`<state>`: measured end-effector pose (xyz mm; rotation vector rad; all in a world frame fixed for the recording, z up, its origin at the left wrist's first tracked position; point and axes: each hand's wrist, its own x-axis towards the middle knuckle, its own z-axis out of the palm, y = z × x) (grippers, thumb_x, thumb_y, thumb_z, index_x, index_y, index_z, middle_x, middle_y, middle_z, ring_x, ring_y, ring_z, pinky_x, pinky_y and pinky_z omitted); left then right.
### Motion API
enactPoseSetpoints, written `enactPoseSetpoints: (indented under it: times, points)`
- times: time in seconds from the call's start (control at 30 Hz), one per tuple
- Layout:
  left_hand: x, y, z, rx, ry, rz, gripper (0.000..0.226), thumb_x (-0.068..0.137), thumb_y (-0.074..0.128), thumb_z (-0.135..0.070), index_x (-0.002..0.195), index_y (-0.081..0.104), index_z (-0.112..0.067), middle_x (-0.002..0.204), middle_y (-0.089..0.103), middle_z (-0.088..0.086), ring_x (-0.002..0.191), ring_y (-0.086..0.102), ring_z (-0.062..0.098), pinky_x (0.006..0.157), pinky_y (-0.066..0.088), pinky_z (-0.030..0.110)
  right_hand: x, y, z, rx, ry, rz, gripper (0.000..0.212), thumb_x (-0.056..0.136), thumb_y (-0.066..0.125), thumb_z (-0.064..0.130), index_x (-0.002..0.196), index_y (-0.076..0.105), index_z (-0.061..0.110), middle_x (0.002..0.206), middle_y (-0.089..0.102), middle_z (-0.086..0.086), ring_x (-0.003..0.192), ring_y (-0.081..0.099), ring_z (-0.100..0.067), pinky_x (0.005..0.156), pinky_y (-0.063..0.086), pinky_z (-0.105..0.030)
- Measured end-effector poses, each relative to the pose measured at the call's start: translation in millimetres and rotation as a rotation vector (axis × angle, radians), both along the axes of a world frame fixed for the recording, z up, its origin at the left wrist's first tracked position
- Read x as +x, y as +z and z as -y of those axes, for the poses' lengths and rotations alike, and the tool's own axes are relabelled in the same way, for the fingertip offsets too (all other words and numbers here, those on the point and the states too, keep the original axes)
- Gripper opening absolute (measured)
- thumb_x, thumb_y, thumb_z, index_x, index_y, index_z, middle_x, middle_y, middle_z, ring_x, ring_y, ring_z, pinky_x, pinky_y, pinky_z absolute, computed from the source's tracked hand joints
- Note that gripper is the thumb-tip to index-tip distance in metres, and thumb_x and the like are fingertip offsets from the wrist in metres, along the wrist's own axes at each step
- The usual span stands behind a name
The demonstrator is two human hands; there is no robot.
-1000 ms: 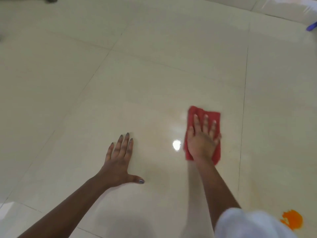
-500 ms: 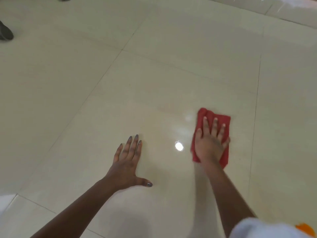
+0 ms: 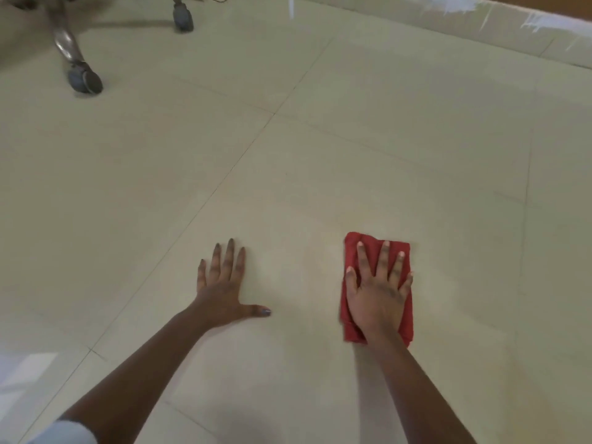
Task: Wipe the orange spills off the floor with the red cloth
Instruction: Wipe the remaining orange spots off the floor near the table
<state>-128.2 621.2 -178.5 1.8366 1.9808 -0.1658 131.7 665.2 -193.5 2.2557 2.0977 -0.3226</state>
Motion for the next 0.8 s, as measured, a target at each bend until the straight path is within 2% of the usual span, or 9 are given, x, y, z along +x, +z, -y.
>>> enactPoseSetpoints:
  times: [0.1,0.23,0.3,0.37,0.47,0.53,0.57,0.7,0.8]
  points:
    - [0.2,-6.8,2.7,0.026,0.016,0.000,0.142,0.028,0.005,-0.102,0.136,-0.028,-0.016,0.143,-0.038,-0.003,0.132,-0.037,0.020,0.108,-0.016,0.046,5.7,5.6,-59.3,-0.001,-0.008,0.018,0.054,0.096,0.017,0.050,0.146,-0.001,0.041,0.159,-0.004,-0.005,0.144,-0.007,-0.032,0.114,-0.001,-0.052]
    - [-3.5,-18.3,1.8,0.071,-0.004,-0.007,0.133,0.044,0.018,-0.101,0.145,-0.008,-0.020,0.154,-0.016,0.003,0.138,-0.023,0.020,0.107,-0.015,0.042,-49.0,3.1,-130.4,-0.002,0.010,-0.052,0.054,0.096,0.021,0.049,0.147,0.005,0.039,0.159,-0.001,-0.001,0.144,-0.005,-0.030,0.115,-0.001,-0.051]
    - [-4.8,-19.0,0.8,0.045,0.012,0.020,0.130,0.048,0.023,-0.100,0.146,-0.001,-0.017,0.155,-0.006,0.006,0.140,-0.016,0.021,0.107,-0.013,0.040,-97.8,5.9,-127.8,-0.033,0.210,-0.096,0.054,0.096,0.022,0.047,0.147,0.008,0.038,0.159,-0.001,0.002,0.144,-0.006,-0.028,0.114,-0.002,-0.050]
    - [-5.8,-18.8,2.2,0.051,0.023,0.044,0.133,0.048,0.026,-0.099,0.146,-0.004,-0.014,0.155,-0.008,0.005,0.140,-0.017,0.020,0.107,-0.017,0.036,-130.3,6.0,-92.9,-0.041,0.433,-0.150,0.052,0.096,0.021,0.046,0.147,0.010,0.039,0.159,0.000,0.003,0.144,-0.008,-0.026,0.115,-0.003,-0.050]
    - [-5.6,-16.0,2.4,0.061,0.039,0.057,0.136,0.048,0.029,-0.099,0.146,-0.006,-0.011,0.156,-0.006,0.006,0.140,-0.016,0.020,0.108,-0.016,0.036,-106.9,3.1,-22.8,0.014,0.569,-0.171,0.050,0.093,0.029,0.046,0.143,0.028,0.039,0.155,0.022,0.003,0.144,0.013,-0.028,0.114,0.013,-0.053]
    - [-5.3,-16.1,0.4,0.051,0.042,0.051,0.137,0.047,0.029,-0.099,0.146,-0.001,-0.010,0.156,-0.004,0.006,0.141,-0.014,0.022,0.108,-0.014,0.038,-62.4,-0.1,-25.2,0.072,0.436,-0.122,0.052,0.088,0.034,0.045,0.139,0.039,0.037,0.148,0.038,0.000,0.138,0.031,-0.030,0.109,0.027,-0.054]
    - [-4.9,-16.9,-0.2,0.050,0.040,0.049,0.137,0.047,0.028,-0.099,0.146,0.000,-0.010,0.156,-0.003,0.005,0.141,-0.013,0.022,0.109,-0.013,0.039,-42.6,-2.1,-44.6,0.104,0.344,-0.068,0.053,0.087,0.031,0.045,0.139,0.039,0.036,0.148,0.038,-0.002,0.137,0.032,-0.031,0.107,0.028,-0.054]
    - [-4.7,-21.2,-2.2,0.052,0.041,0.044,0.136,0.047,0.029,-0.099,0.146,-0.001,-0.011,0.156,-0.004,0.004,0.142,-0.012,0.022,0.109,-0.012,0.039,-51.6,4.6,-150.2,-0.021,0.119,-0.050,0.052,0.096,0.017,0.048,0.147,0.008,0.040,0.159,0.004,0.003,0.145,-0.002,-0.027,0.113,0.003,-0.053]
    - [-5.0,-21.3,-3.9,0.013,0.032,0.045,0.137,0.046,0.028,-0.099,0.146,-0.004,-0.011,0.156,-0.008,0.004,0.141,-0.015,0.021,0.107,-0.015,0.039,-116.7,1.0,-139.8,-0.033,0.293,-0.106,0.053,0.096,0.022,0.046,0.147,0.009,0.039,0.159,0.001,0.003,0.145,-0.006,-0.027,0.113,-0.002,-0.052]
